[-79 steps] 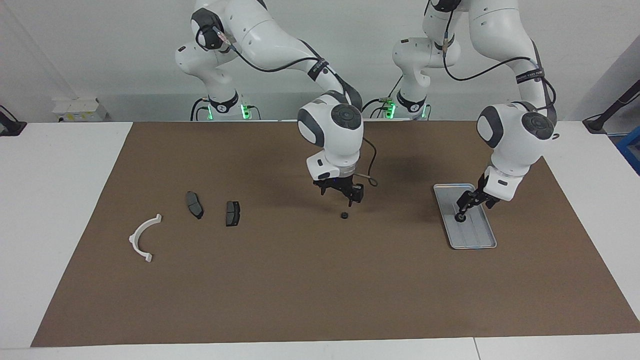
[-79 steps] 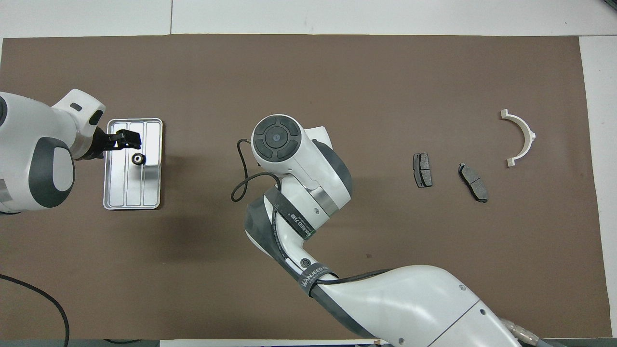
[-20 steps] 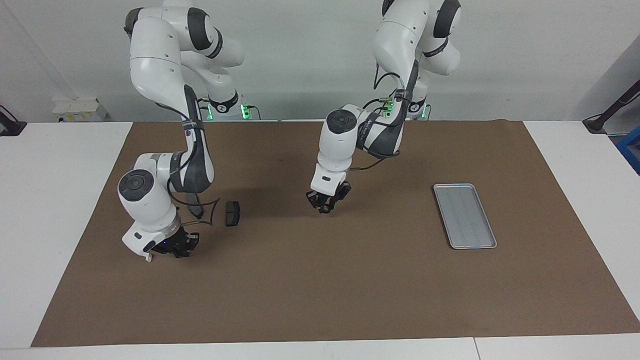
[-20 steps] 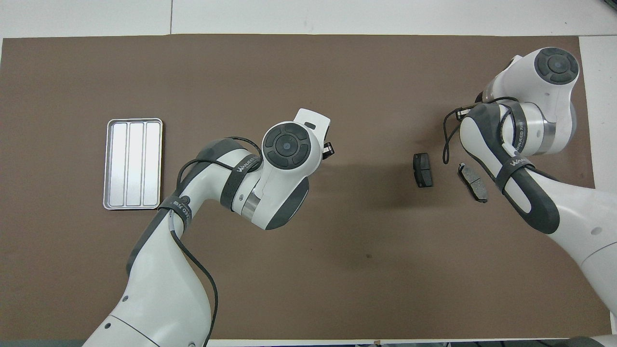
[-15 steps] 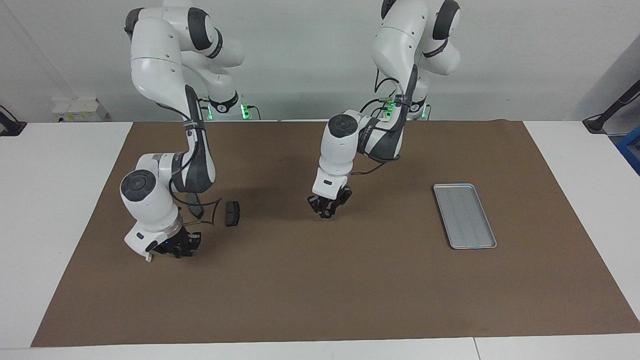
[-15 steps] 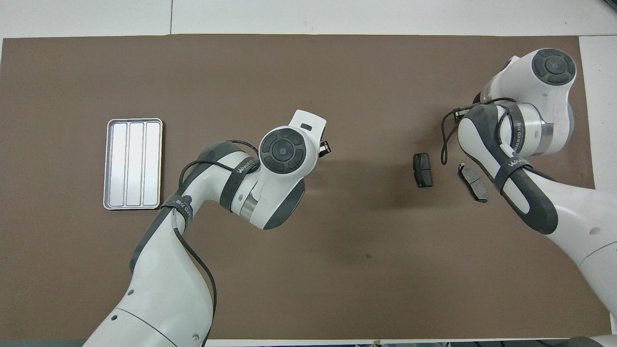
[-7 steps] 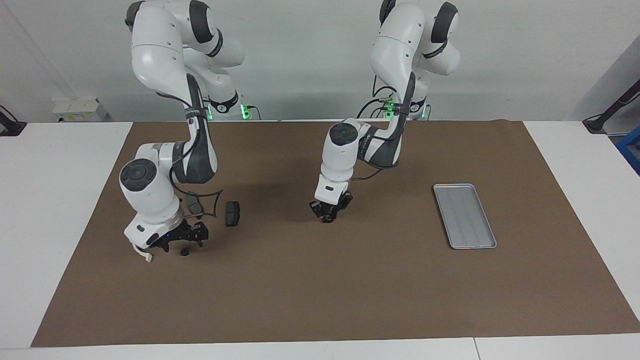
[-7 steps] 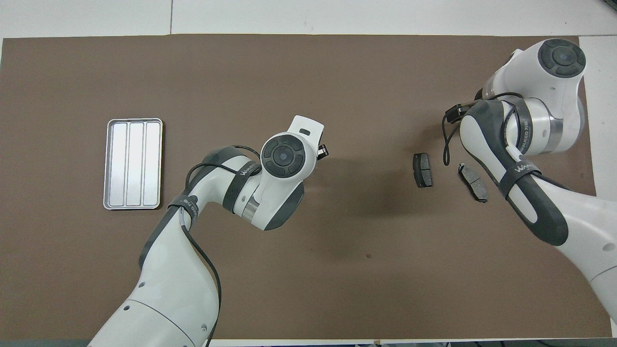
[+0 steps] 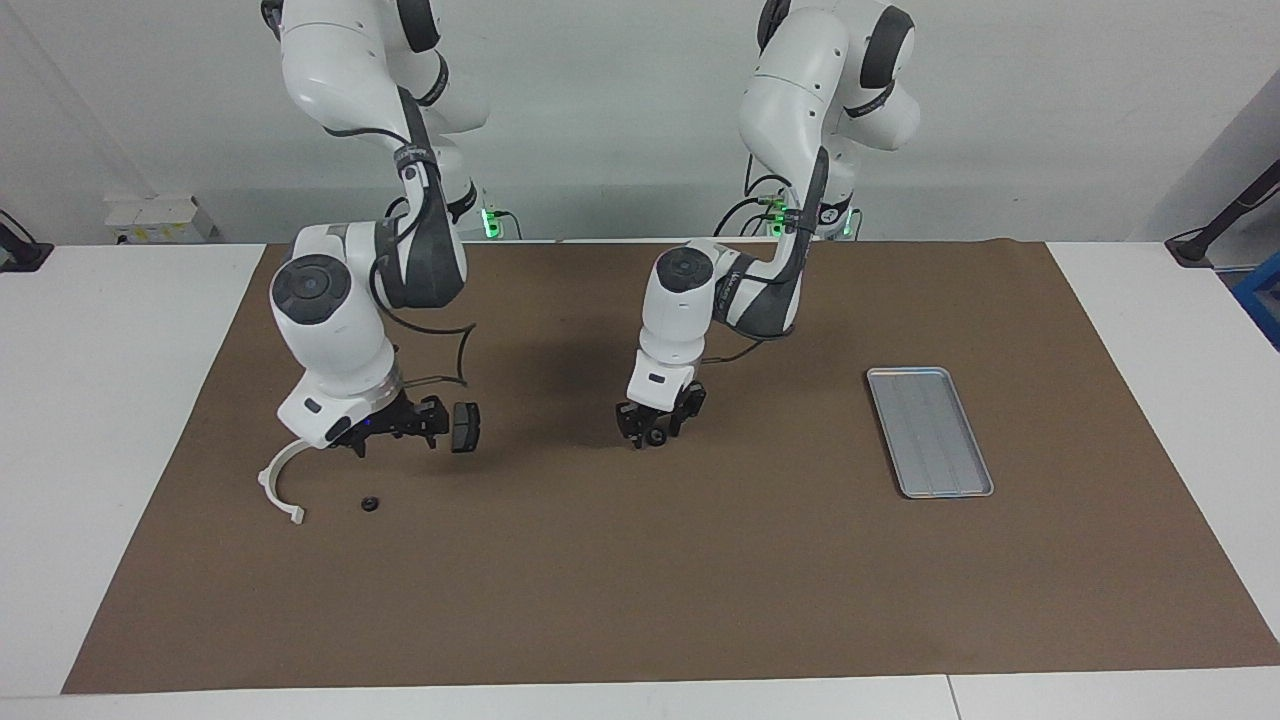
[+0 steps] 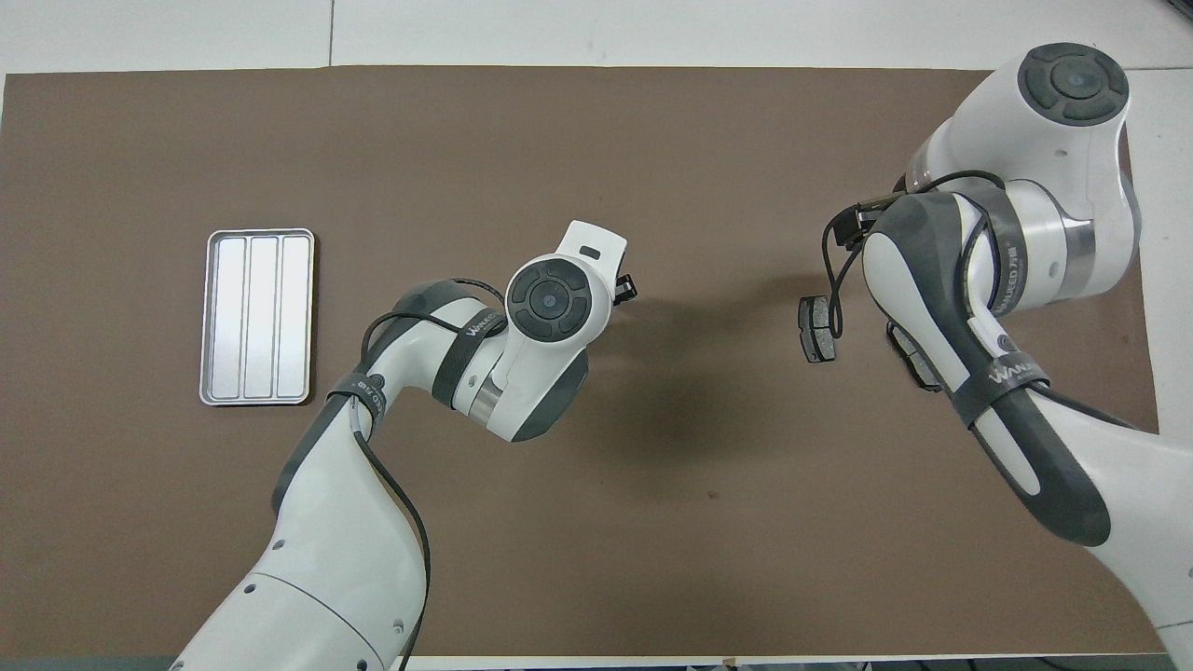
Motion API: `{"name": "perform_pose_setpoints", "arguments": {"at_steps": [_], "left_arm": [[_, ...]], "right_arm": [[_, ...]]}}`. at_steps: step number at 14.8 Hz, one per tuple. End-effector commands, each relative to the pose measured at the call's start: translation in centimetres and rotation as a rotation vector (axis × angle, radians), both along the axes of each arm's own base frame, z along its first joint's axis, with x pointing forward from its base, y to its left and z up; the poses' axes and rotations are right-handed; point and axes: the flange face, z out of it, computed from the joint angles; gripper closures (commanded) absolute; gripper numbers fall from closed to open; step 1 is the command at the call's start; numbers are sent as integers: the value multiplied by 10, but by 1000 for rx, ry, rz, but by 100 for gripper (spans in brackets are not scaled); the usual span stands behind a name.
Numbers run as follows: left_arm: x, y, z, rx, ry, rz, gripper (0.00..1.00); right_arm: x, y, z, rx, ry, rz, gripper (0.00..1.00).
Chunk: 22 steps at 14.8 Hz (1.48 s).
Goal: Place bearing gear from tray to pile
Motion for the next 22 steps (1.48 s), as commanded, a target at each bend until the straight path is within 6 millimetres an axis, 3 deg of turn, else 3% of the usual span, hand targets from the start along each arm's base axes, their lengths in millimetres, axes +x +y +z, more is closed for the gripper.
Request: {"name": "perform_pose_setpoints", "arguments": {"at_steps": [1,4,6,9,11,13,16,18,19,20,22], "left_arm": [[13,23,29,40,5,-2,0],[39,82,92,35,-7,-1,0],[51,133,144,32,-21,-9,0],[70,229,206,49,-52,-44,0],[80,308,248,77,-67,-61,0],[72,388,294,98,-119,-78,0],[51,468,336,133,-181,-79,0],[37,493,344,136,-145,-77,0],[28,498,348,136,-113,-103,0],[14,492,354,132,-76,-146,0],[0,469,342,112,19,-193,0]], "right_arm": [[-4,19,7,-5,10,-59,0],[-7,34,10,-1,5,-106,0],[-14,66,9,-1,3,-154,0],[-32,141,12,27,-30,-301,0],[-45,198,15,74,-56,-399,0],[-56,245,6,93,-68,-458,0],[-62,304,-21,82,-62,-547,0],[-66,335,-48,80,-61,-570,0],[-65,338,-57,89,-65,-582,0],[-64,340,-69,84,-60,-586,0],[-57,337,-77,109,-80,-589,0]]}}
